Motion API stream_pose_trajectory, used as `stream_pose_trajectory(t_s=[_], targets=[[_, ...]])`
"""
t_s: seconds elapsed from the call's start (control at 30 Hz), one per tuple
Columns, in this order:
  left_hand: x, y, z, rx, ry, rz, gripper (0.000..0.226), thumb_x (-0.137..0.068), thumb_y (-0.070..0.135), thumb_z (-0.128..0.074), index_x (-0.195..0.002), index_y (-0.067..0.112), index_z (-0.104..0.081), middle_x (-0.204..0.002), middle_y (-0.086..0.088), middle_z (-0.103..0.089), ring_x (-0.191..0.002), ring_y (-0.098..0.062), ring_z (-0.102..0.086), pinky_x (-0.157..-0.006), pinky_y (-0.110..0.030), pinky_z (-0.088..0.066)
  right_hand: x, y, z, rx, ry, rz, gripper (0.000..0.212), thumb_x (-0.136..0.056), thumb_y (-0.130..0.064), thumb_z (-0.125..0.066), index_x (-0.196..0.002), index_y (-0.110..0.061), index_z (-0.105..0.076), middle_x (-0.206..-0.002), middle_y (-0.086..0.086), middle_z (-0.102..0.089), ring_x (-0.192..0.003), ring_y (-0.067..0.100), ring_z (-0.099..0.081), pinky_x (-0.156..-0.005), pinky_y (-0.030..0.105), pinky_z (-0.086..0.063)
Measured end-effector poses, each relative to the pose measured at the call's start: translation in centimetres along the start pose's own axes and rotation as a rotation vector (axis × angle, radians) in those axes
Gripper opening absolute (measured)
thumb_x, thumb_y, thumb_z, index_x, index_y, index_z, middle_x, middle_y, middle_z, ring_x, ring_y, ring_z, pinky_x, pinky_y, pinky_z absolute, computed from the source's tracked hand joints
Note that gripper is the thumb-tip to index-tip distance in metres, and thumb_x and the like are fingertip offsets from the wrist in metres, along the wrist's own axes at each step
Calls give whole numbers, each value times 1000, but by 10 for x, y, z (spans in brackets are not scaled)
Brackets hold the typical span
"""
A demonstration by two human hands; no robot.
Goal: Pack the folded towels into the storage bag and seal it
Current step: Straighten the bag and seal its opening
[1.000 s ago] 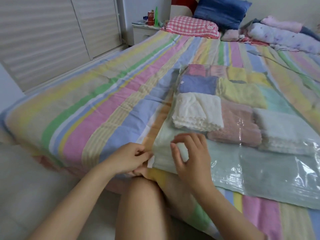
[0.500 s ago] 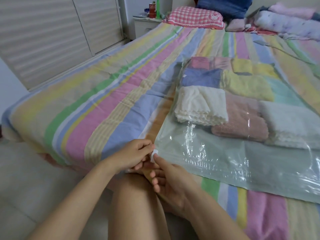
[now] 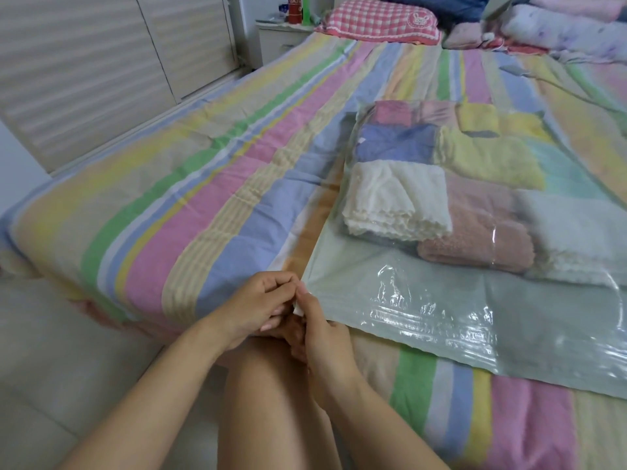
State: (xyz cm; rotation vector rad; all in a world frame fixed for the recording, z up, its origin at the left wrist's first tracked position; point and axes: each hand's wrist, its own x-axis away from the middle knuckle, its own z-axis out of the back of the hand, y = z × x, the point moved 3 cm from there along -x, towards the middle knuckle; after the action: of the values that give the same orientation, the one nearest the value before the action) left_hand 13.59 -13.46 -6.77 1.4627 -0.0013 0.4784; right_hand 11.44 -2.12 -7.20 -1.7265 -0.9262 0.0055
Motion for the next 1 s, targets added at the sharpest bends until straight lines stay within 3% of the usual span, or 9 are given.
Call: stream_pose_trajectory(t_s=[0.17, 0.27, 0.43, 0.57, 0.67, 0.73, 0.83, 0.9, 1.0], targets=[[-2, -3, -2, 63, 100, -19, 48, -96, 1, -40, -57, 17, -64, -43, 5, -30, -36, -5, -23, -32, -15, -19, -6, 2, 0, -61, -37, 30, 41, -93, -21, -54, -82, 18, -65, -57, 17, -63, -43, 13, -60, -48, 18, -50], [-1, -1, -3, 66, 96, -42, 35, -97, 4, -45, -63, 3, -51, -44, 6, -29, -37, -4, -23, -32, -16, -20, -8, 2, 5, -16, 20, 37, 34, -88, -24, -57, -73, 0, -75, -71, 17, -72, -65, 23, -70, -74, 34, -58], [1, 1, -7, 71, 99, -60, 46, -97, 8, -47, -52, 14, -38, -44, 5, -26, -35, -7, -22, -33, -16, -21, -7, 3, 20, 90, 126, 12, 52, -86, -35, -61, -37, -21, -55, -40, -13, -40, -37, 2, -36, -51, 22, -28], [6, 3, -9, -35, 56, -15, 49, -98, 31, -47, -53, 16, -37, -46, 1, -30, -36, -13, -29, -37, -22, -26, -2, -3, 21, 87, 32, 13, 44, -93, -33, -57, -55, -13, -68, -49, 0, -63, -46, 7, -56, -53, 17, -44], [12, 3, -14, -121, 58, -32, 51, -95, 40, -49, -53, 14, -39, -44, 2, -32, -35, -14, -32, -39, -21, -31, 3, -5, 23, 47, -32, -32, 51, -97, -32, -50, -54, -6, -61, -34, -2, -48, -27, 2, -42, -32, 10, -30], [14, 1, -17, -56, 64, -54, 50, -96, 36, -50, -50, 18, -39, -44, 2, -30, -35, -13, -30, -38, -20, -30, 3, -5, 21, 26, -34, -32, 47, -96, -35, -51, -73, 3, -67, -46, 9, -58, -29, 3, -43, -32, 12, -29], [15, -1, -17, 67, 57, -61, 49, -98, 26, -47, -51, 19, -41, -46, 6, -27, -37, -7, -24, -34, -16, -26, -1, 0, 15, 25, 39, -29, 46, -92, -36, -57, -85, 7, -72, -74, 25, -67, -52, 23, -63, -42, 17, -42], [15, -3, -17, 115, 38, -66, 47, -99, 21, -46, -52, 18, -43, -46, 9, -28, -37, -3, -23, -32, -15, -23, -6, 5, 13, 55, 108, -15, 42, -88, -36, -59, -85, 3, -73, -85, 25, -71, -82, 41, -68, -68, 34, -58], [15, -4, -15, 142, -11, -51, 43, -99, 17, -45, -56, 13, -44, -46, 10, -30, -35, -1, -23, -31, -13, -21, -7, 8, 13, 94, 127, -3, 42, -81, -43, -61, -84, -4, -76, -84, 15, -74, -84, 31, -70, -77, 38, -55]])
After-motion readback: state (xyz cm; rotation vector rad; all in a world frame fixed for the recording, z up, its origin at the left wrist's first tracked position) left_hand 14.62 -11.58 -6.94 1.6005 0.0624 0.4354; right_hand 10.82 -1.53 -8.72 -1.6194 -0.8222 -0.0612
